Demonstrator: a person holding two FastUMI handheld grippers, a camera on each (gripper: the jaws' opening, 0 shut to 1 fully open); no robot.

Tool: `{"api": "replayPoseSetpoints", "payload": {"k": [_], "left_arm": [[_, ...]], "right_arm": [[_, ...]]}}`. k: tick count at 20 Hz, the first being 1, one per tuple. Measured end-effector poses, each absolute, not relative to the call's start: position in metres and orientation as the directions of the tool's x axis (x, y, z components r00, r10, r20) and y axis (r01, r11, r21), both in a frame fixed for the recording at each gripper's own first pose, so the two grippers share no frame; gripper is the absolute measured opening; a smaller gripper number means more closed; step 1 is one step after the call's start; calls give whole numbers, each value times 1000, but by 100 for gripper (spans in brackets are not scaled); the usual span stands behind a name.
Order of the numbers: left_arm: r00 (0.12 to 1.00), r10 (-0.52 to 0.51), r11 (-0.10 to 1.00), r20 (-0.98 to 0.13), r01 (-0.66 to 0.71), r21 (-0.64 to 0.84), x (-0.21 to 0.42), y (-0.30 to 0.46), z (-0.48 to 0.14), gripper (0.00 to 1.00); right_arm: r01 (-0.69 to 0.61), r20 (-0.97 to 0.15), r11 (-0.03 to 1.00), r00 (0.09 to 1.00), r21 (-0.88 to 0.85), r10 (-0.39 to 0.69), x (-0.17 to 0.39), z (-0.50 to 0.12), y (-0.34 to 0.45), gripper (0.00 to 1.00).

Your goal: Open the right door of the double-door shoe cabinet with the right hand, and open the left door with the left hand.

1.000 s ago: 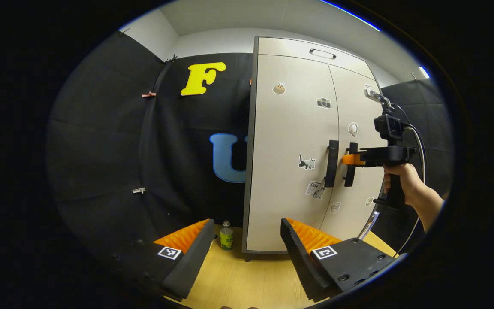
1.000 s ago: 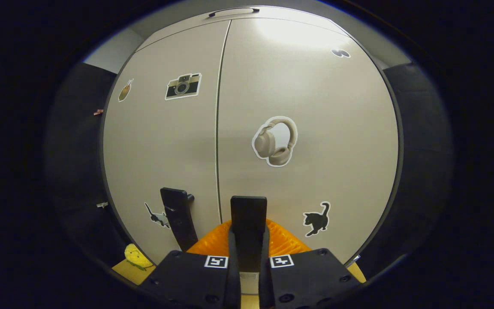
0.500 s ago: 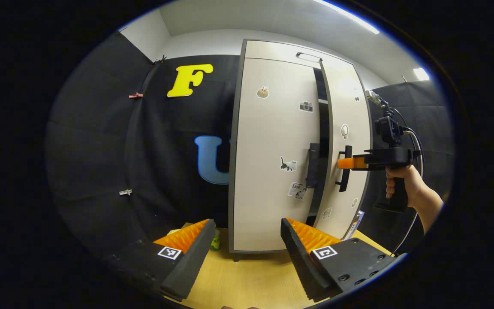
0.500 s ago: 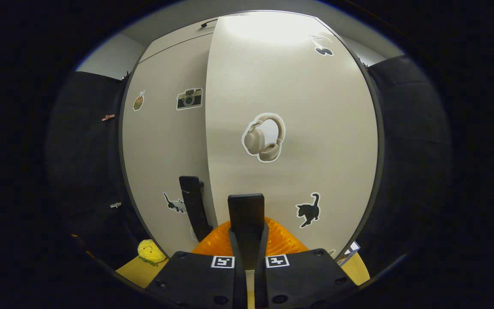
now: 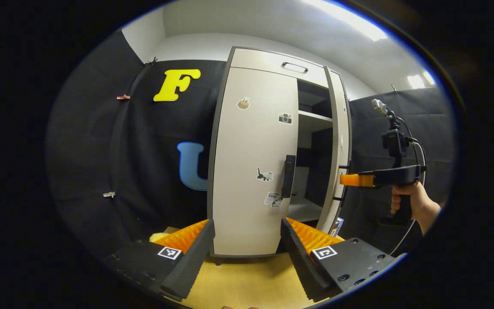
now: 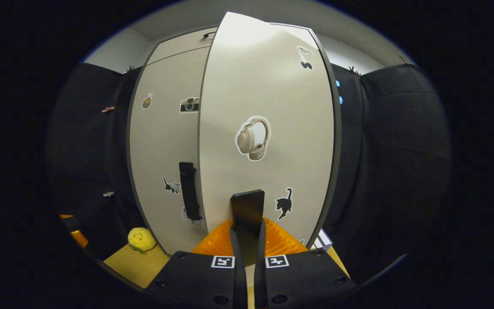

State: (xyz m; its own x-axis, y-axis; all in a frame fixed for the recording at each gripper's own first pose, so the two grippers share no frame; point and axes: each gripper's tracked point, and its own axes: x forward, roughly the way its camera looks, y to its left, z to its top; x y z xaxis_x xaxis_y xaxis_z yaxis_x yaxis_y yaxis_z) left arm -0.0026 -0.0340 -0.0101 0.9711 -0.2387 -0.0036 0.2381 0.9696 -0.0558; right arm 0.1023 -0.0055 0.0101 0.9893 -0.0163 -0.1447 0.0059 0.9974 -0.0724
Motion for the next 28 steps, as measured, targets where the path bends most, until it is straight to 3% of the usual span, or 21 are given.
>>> {"api": "replayPoseSetpoints", "payload": {"k": [15,20,23,25,28], "left_arm": [[994,-108,993,1,108,-45,-70,-126,-5,95],[998,-63,997,4,63,-50,-92,-146,-6,95],[998,-62,996,4,62,-57,-99,-158,-7,95],[997,-73,996,7,74,-59,-99,-165,-6,95],[996,-89,995,-3,89,-50,-96,-174,-9,95]], "right_arm": [[-87,-147,996,986,-26,82,65,19,-64,10],[-59,-115,996,992,-68,50,66,23,-90,9],[-9,-94,997,996,-81,1,69,28,-107,8],[-58,-93,998,994,-30,55,70,25,-95,5],[-39,-81,998,996,-42,36,70,27,-104,6]]}}
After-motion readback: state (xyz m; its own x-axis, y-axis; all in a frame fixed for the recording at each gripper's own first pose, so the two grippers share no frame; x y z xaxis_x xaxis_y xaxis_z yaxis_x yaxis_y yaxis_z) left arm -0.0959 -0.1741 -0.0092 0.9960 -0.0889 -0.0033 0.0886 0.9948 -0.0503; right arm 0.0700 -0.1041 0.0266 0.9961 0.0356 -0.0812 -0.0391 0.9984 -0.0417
